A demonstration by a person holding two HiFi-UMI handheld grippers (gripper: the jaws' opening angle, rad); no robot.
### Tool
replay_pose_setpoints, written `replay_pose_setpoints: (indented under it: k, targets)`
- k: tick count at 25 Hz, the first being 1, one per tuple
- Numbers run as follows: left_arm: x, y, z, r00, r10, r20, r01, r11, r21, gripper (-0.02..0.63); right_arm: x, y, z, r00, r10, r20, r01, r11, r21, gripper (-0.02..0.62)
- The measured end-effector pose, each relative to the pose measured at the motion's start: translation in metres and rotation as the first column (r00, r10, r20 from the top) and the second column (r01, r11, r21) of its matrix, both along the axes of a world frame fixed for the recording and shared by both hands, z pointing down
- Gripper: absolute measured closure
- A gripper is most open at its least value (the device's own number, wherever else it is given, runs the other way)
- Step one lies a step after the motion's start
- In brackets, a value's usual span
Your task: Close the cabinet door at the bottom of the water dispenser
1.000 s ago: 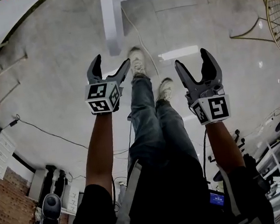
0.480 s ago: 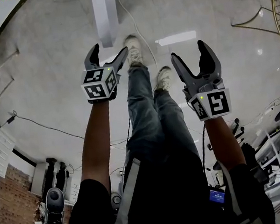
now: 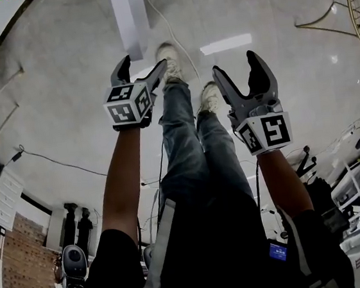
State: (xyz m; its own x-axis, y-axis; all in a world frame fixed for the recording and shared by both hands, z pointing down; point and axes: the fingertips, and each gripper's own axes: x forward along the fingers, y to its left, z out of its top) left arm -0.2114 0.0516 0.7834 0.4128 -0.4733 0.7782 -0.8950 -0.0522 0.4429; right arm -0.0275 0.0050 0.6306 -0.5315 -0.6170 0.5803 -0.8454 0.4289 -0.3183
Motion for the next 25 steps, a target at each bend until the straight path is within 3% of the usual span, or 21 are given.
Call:
replay_pose_setpoints:
  k: [5,17,25]
  targets:
    - [0.018,0.0,-0.003,0.999,0.028,-0.027,-0.028,0.999,-0.02,0.133,0.005,0.004,-0.001,0.999,0.029,-0.016,-0.03,0.999,-0.025,0.232]
    - [0.066,-0.014,-0.005,0.98,0.171,-0.105,-0.177,0.983,-0.055,0.147,0.031,-0.019,-0.016,0.984,0.177,-0.029,-0.177,0.984,0.027,0.244]
    - [0.091,-0.026,-0.009,0.961,0.224,-0.159,-0.236,0.97,-0.059,0.152,0.05,-0.03,-0.022,0.967,0.249,-0.06,-0.245,0.968,0.059,0.25]
